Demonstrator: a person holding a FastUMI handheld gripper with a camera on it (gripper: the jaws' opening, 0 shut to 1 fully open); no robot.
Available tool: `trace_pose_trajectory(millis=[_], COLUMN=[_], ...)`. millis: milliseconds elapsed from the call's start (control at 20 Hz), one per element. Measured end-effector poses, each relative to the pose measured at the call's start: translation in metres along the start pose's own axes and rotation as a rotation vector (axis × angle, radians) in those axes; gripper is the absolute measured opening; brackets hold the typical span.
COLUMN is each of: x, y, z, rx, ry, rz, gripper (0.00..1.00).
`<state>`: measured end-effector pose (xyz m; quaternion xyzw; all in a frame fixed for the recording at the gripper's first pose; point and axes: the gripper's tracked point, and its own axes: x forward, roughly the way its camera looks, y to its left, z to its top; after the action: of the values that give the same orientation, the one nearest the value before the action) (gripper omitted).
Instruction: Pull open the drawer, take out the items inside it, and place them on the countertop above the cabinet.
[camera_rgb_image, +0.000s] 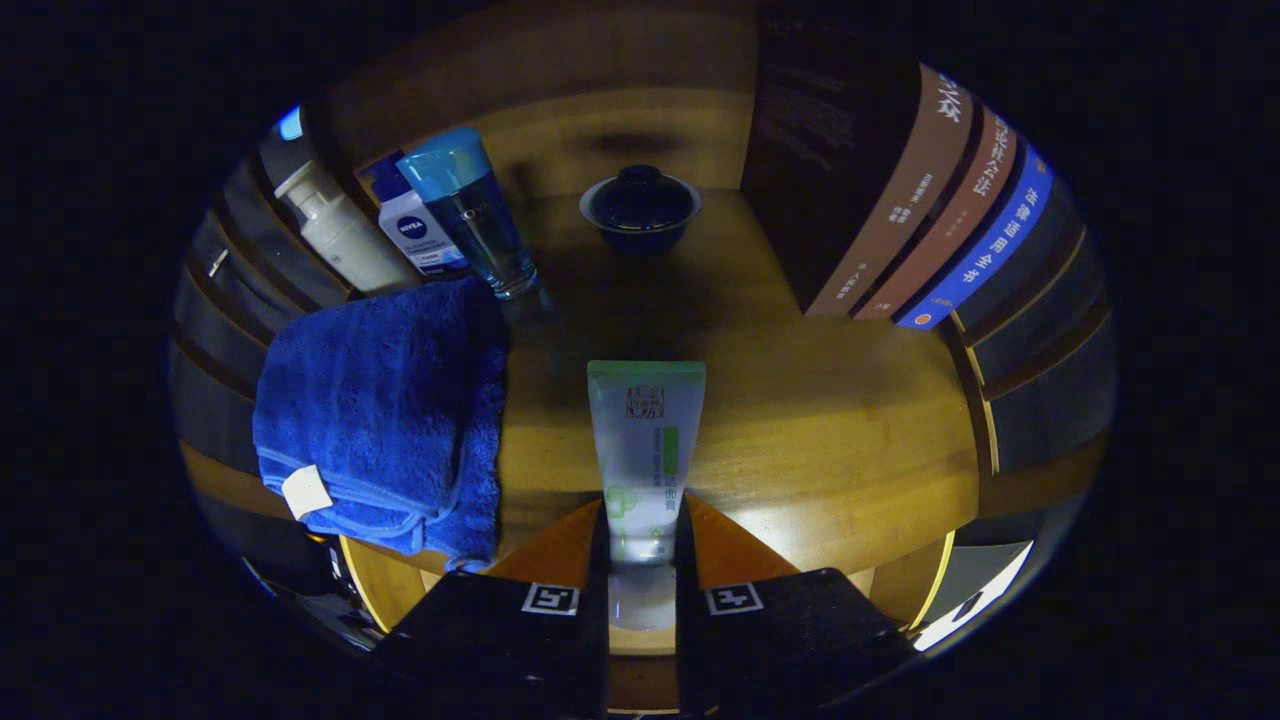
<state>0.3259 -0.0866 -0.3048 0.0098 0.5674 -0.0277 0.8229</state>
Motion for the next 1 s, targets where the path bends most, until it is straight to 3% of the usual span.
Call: trace_pose_trajectory(millis=[100, 250, 550, 1000], x=[0.004, 0.005, -0.008, -0.108], y=[-0.002, -0.002, -0.006, 0.011], z=[0.002, 0.000, 0.003, 0.005], rx=[-0.013, -0.003, 0.019, -0.083], ry=[0.001, 0.002, -0.054, -0.369], rz=[-0.016, -0.013, -0.023, 0.064], gripper=[0.32, 0.47, 1.00, 1.00])
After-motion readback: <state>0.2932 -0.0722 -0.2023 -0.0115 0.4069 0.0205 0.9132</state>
